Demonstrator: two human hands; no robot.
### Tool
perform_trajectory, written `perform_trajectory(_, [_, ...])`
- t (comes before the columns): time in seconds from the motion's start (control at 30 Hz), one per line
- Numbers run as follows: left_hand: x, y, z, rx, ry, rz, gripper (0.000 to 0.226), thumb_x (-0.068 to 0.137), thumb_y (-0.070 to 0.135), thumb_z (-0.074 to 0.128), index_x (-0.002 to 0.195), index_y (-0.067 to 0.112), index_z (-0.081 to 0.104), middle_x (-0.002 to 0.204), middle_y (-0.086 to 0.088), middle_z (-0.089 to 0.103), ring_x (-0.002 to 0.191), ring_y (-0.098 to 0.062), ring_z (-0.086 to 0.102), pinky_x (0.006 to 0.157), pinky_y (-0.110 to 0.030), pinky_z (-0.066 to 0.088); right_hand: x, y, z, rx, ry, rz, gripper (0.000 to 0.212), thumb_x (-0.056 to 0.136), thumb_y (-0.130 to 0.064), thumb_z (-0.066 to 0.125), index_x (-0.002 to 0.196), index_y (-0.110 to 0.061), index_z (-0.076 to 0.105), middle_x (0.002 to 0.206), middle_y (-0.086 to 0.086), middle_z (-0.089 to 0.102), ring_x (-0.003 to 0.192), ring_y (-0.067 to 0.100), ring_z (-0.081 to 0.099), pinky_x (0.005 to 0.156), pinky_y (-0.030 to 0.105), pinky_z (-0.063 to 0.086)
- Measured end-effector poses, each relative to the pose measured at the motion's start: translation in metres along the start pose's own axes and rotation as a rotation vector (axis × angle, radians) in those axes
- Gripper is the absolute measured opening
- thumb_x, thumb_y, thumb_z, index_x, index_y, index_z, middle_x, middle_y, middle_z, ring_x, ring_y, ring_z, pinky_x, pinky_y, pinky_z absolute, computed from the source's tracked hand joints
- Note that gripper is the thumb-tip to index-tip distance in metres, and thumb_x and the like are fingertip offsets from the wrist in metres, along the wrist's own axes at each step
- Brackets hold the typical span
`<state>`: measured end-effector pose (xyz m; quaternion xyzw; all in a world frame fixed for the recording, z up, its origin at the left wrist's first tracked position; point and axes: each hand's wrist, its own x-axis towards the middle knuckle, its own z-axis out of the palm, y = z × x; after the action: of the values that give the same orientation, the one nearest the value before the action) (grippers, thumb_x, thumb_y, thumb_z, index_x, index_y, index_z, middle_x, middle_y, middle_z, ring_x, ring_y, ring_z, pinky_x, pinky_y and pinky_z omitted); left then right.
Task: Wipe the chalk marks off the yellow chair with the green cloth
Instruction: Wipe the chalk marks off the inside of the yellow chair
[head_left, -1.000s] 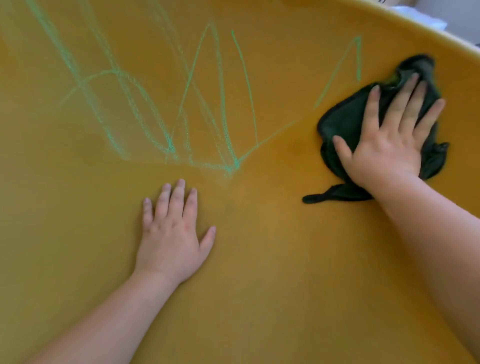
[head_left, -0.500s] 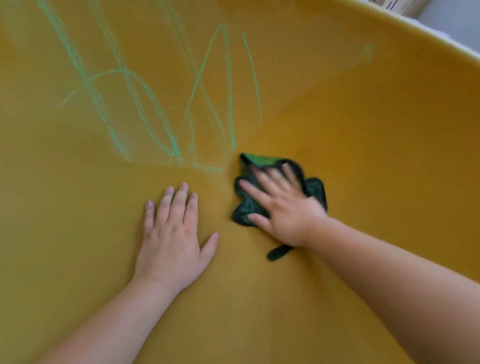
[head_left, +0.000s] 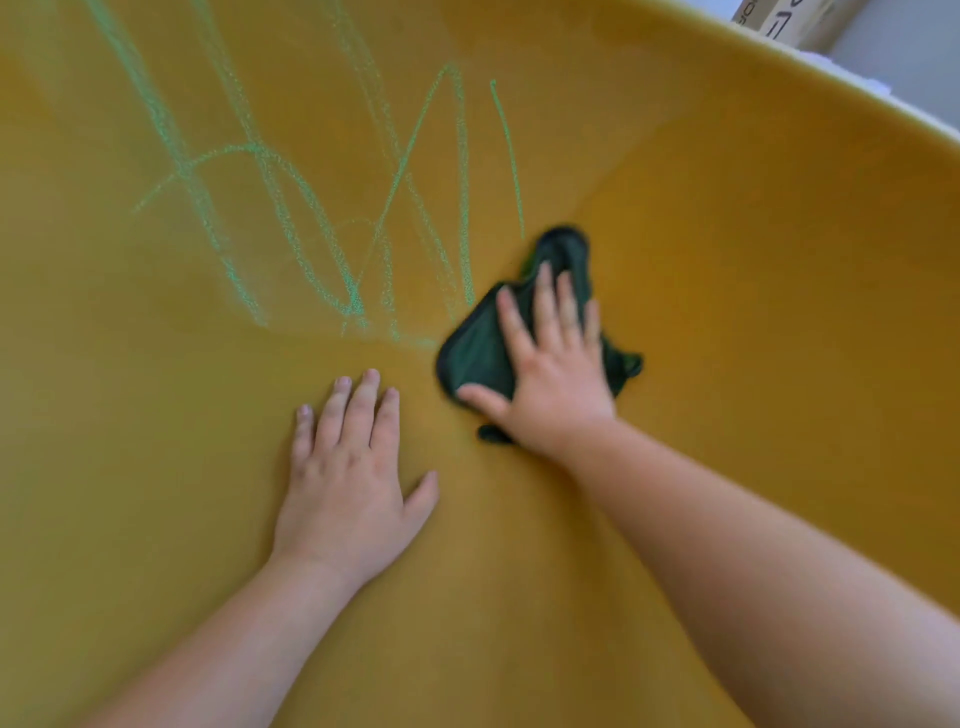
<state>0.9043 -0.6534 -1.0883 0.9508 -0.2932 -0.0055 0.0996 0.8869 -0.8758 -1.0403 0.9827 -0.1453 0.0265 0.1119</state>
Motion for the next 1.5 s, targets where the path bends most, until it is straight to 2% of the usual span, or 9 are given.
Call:
perform_trajectory(0.17, [-0.001, -0.004, -0.001, -0.088, 0.003, -0.035, 0.084, 0.078, 0.053, 0.038, 0.151, 0.011, 0.039, 0.163, -0.007, 0.027, 0.152, -0.025, 0.018, 0.124, -0.049, 0.014, -0.046, -0.003, 0.010, -0.050, -0.177, -0.189, 0.103, 0.079, -0.094, 0.014, 0.160, -0.035, -0.012, 0.164, 0.006, -0.030, 0.154, 0.026, -0.024, 0.123, 0.055, -0.011])
perform_trajectory(0.33, [0.000, -0.003, -0.002, -0.067, -0.016, -0.024, 0.084, 0.080, 0.053, 0.041, 0.152, 0.011, 0.037, 0.164, -0.008, 0.025, 0.152, -0.026, 0.016, 0.124, -0.048, 0.011, 0.016, 0.129, -0.067, -0.494, 0.099, 0.075, 0.108, 0.079, -0.095, 0.020, 0.162, -0.031, -0.002, 0.168, 0.018, -0.012, 0.155, 0.037, -0.010, 0.119, 0.062, -0.016])
perform_trajectory(0.4, [0.000, -0.002, -0.002, -0.071, -0.015, -0.023, 0.084, 0.080, 0.053, 0.040, 0.152, 0.011, 0.037, 0.164, -0.009, 0.025, 0.152, -0.026, 0.016, 0.124, -0.047, 0.010, 0.042, 0.142, -0.094, -0.491, 0.167, 0.101, 0.111, 0.079, -0.093, 0.027, 0.162, -0.027, -0.002, 0.168, 0.021, -0.011, 0.155, 0.041, -0.009, 0.121, 0.063, -0.010])
perform_trajectory(0.5, [0.000, -0.002, -0.002, -0.071, -0.018, -0.024, 0.084, 0.081, 0.054, 0.035, 0.152, 0.011, 0.037, 0.164, -0.009, 0.025, 0.152, -0.026, 0.016, 0.124, -0.048, 0.010, 0.060, 0.100, -0.078, -0.391, 0.209, 0.084, 0.115, 0.077, -0.093, 0.031, 0.162, -0.021, 0.000, 0.165, 0.028, -0.012, 0.153, 0.045, -0.010, 0.120, 0.068, -0.003])
perform_trajectory(0.67, [0.002, -0.006, -0.002, -0.198, 0.041, -0.085, 0.076, 0.079, 0.039, 0.040, 0.149, 0.010, 0.043, 0.160, -0.008, 0.033, 0.146, -0.028, 0.029, 0.119, -0.049, 0.023, 0.010, -0.007, 0.004, -0.055, -0.033, -0.229, 0.099, 0.087, -0.085, 0.023, 0.163, -0.024, 0.002, 0.163, 0.018, -0.025, 0.150, 0.036, -0.027, 0.120, 0.062, -0.014])
perform_trajectory(0.8, [0.002, -0.008, -0.007, -0.268, 0.022, -0.135, 0.077, 0.080, 0.037, 0.041, 0.153, 0.013, 0.036, 0.163, -0.004, 0.026, 0.148, -0.027, 0.024, 0.118, -0.048, 0.024, -0.022, -0.012, 0.008, -0.034, -0.201, -0.384, 0.093, 0.089, -0.085, 0.020, 0.160, -0.033, -0.011, 0.164, 0.006, -0.031, 0.152, 0.026, -0.029, 0.122, 0.053, -0.017])
perform_trajectory(1.07, [0.001, -0.001, -0.009, -0.154, -0.039, -0.084, 0.081, 0.084, 0.049, 0.029, 0.158, 0.014, 0.025, 0.167, -0.005, 0.012, 0.154, -0.023, 0.006, 0.123, -0.041, 0.003, 0.041, 0.163, -0.125, -0.483, 0.246, 0.186, 0.115, 0.078, -0.092, 0.034, 0.162, -0.024, -0.003, 0.167, 0.024, -0.010, 0.153, 0.046, -0.010, 0.120, 0.067, -0.005])
perform_trajectory(1.27, [0.000, -0.002, -0.007, -0.120, -0.033, -0.063, 0.082, 0.084, 0.050, 0.028, 0.157, 0.014, 0.028, 0.167, -0.005, 0.013, 0.154, -0.023, 0.006, 0.124, -0.040, 0.001, 0.080, 0.083, -0.089, -0.289, 0.286, 0.226, 0.112, 0.084, -0.088, 0.019, 0.161, -0.011, -0.005, 0.165, 0.028, -0.012, 0.153, 0.045, -0.009, 0.122, 0.064, 0.000])
perform_trajectory(1.5, [0.003, -0.006, 0.000, -0.116, 0.007, -0.066, 0.077, 0.082, 0.042, 0.025, 0.149, 0.010, 0.044, 0.160, -0.008, 0.033, 0.149, -0.027, 0.026, 0.121, -0.047, 0.021, -0.001, -0.021, 0.009, -0.017, -0.078, -0.235, 0.091, 0.093, -0.080, 0.014, 0.161, -0.025, -0.011, 0.163, 0.013, -0.032, 0.150, 0.029, -0.033, 0.124, 0.052, -0.006])
